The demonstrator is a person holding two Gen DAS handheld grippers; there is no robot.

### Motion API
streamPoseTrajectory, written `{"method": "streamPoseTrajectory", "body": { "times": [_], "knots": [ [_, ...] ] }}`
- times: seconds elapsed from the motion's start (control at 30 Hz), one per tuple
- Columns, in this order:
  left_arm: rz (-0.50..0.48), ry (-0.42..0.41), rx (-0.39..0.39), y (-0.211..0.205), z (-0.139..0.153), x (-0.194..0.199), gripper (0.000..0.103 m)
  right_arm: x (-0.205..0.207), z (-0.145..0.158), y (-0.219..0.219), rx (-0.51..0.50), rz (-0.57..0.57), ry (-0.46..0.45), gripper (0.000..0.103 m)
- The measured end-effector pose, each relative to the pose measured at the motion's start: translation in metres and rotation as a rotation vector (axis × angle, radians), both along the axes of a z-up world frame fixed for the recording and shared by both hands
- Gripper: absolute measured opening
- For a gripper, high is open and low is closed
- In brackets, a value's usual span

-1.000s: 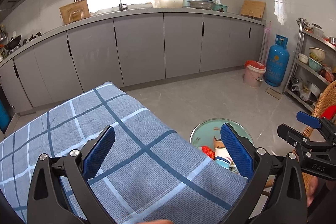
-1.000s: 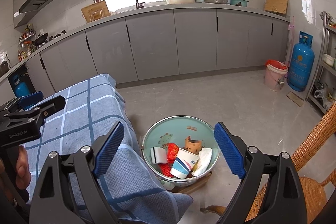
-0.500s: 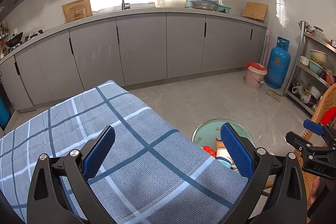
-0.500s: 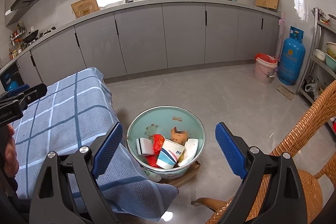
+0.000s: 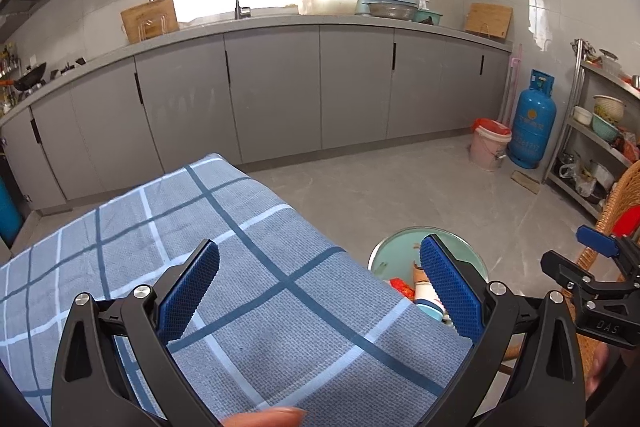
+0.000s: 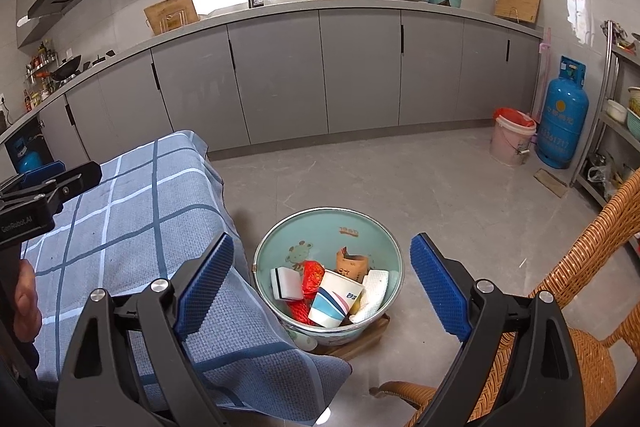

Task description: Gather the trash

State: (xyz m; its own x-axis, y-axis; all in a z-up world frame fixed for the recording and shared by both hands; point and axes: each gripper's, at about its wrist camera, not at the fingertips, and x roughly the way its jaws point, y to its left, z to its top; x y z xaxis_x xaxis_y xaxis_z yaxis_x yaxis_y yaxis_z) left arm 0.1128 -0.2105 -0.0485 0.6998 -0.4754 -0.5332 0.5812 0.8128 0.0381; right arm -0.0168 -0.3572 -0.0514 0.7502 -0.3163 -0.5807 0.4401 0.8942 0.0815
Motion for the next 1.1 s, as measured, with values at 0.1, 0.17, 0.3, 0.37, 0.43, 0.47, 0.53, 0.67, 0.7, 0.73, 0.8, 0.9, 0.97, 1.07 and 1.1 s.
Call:
{"method": "streamPoseTrajectory", "body": {
  "times": [0.1, 0.17, 0.3, 0.37, 0.43, 0.47, 0.53, 0.67, 0.7, 0.73, 0.8, 0.9, 0.97, 1.07, 1.1],
  "knots": [
    [0.002, 0.000, 0.007, -0.001, 0.000, 0.001, 0.099, 0.001, 0.002, 0.002, -0.001, 0.005, -0.004, 0.089],
    [0.004, -0.002, 0.012, -0.002, 0.000, 0.000, 0.099, 0.001, 0.003, 0.004, -0.001, 0.008, -0.007, 0.089],
    [0.008, -0.032, 0.034, -0.005, -0.003, -0.005, 0.099, 0.002, 0.003, 0.006, 0.001, 0.015, -0.009, 0.089],
    [0.001, -0.042, 0.041, -0.007, -0.003, -0.007, 0.099, 0.002, 0.003, 0.007, 0.001, 0.018, -0.009, 0.089],
    [-0.003, -0.037, 0.037, -0.007, -0.001, -0.008, 0.099, 0.001, 0.003, 0.007, 0.002, 0.017, -0.011, 0.089],
    [-0.009, -0.027, 0.032, -0.007, -0.001, -0.008, 0.099, 0.001, 0.003, 0.007, 0.001, 0.017, -0.009, 0.089],
    [-0.026, -0.020, 0.022, -0.007, 0.001, -0.009, 0.099, 0.001, 0.003, 0.007, 0.001, 0.017, -0.009, 0.089],
    [-0.031, -0.012, 0.018, -0.007, 0.002, -0.009, 0.099, 0.001, 0.003, 0.007, 0.001, 0.018, -0.008, 0.089],
    [-0.030, -0.010, 0.015, -0.006, 0.002, -0.008, 0.099, 0.001, 0.003, 0.007, 0.002, 0.018, -0.010, 0.089],
    [-0.026, -0.010, 0.014, -0.005, 0.002, -0.008, 0.099, 0.001, 0.003, 0.007, 0.001, 0.018, -0.010, 0.089],
    [-0.023, -0.006, 0.013, -0.005, 0.002, -0.006, 0.099, 0.001, 0.003, 0.007, 0.002, 0.018, -0.009, 0.089],
    [-0.020, -0.007, 0.011, -0.004, 0.002, -0.005, 0.099, 0.001, 0.004, 0.007, 0.002, 0.020, -0.008, 0.089],
    [-0.019, -0.006, 0.012, -0.004, 0.002, -0.005, 0.099, 0.000, 0.004, 0.008, 0.002, 0.019, -0.009, 0.089],
    [-0.018, -0.006, 0.011, -0.003, 0.002, -0.004, 0.099, 0.000, 0.004, 0.007, 0.003, 0.019, -0.009, 0.089],
    [-0.018, -0.006, 0.012, -0.004, 0.003, -0.005, 0.099, 0.000, 0.004, 0.008, 0.004, 0.019, -0.009, 0.089]
  ]
}}
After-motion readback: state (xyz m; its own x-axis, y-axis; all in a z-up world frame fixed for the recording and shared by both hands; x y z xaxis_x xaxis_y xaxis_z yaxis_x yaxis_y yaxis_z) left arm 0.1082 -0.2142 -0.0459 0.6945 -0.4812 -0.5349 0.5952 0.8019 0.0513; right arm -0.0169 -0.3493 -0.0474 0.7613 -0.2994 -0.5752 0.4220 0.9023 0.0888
